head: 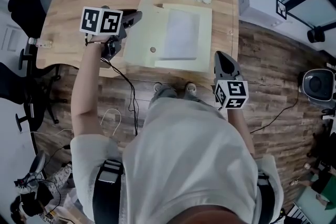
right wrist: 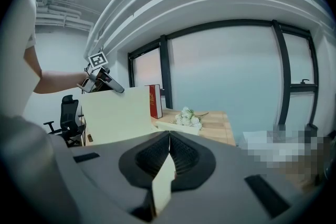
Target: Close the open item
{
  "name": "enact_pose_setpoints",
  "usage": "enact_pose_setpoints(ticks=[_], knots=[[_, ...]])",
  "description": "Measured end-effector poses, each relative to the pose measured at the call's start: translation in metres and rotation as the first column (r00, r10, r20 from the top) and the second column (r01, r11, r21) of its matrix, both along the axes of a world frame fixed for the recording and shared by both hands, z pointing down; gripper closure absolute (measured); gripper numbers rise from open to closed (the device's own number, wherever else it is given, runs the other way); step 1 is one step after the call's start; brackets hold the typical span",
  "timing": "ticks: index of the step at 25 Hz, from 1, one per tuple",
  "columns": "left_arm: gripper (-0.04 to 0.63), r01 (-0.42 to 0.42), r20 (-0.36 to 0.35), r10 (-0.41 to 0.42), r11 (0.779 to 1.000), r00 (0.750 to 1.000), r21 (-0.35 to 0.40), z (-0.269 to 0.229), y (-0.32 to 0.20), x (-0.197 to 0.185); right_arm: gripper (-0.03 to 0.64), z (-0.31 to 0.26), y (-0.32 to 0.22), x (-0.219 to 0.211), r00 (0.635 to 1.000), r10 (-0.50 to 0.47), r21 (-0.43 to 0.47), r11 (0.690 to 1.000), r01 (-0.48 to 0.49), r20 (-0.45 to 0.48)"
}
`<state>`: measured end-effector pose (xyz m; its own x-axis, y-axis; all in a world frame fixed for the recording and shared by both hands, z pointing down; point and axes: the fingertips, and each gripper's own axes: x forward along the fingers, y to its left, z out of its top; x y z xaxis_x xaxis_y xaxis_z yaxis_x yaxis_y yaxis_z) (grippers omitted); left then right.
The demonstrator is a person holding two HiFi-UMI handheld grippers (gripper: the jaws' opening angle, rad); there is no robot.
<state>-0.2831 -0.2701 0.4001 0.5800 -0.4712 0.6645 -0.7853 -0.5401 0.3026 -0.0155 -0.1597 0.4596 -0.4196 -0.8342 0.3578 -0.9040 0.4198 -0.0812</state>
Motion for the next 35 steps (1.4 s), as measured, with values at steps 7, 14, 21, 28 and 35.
enact_pose_setpoints(ticks=[7, 14, 21, 28, 35], knots=[[0.508, -0.011, 0.016, 0.01, 1.0, 1.0, 0.007, 0.0, 0.005, 0.033, 0.598, -0.001, -0.001, 0.009, 1.0, -0.018, 0.007, 1.0, 0.018, -0.002], [0.491, -0.013, -0.009, 0.013, 1.0, 1.0, 0.014, 0.003, 0.008, 0.073, 0.598, -0.001, -0.007, 0.02, 0.999, -0.053, 0.018, 0.998, 0.054, -0.008], [0.471, -0.013, -0.039, 0.014, 1.0, 0.999, 0.011, 0.011, 0.01, 0.106, 0.598, 0.004, -0.015, 0.034, 0.997, -0.08, 0.016, 0.997, 0.08, -0.013], [0.458, -0.022, -0.084, 0.021, 1.0, 0.996, -0.006, 0.02, 0.012, 0.135, 0.598, 0.008, -0.021, 0.041, 0.995, -0.101, 0.013, 0.995, 0.101, -0.011], [0.456, -0.032, -0.158, 0.024, 0.999, 0.987, -0.044, 0.032, 0.014, 0.159, 0.598, 0.01, -0.027, 0.045, 0.993, -0.116, 0.011, 0.993, 0.116, -0.01]])
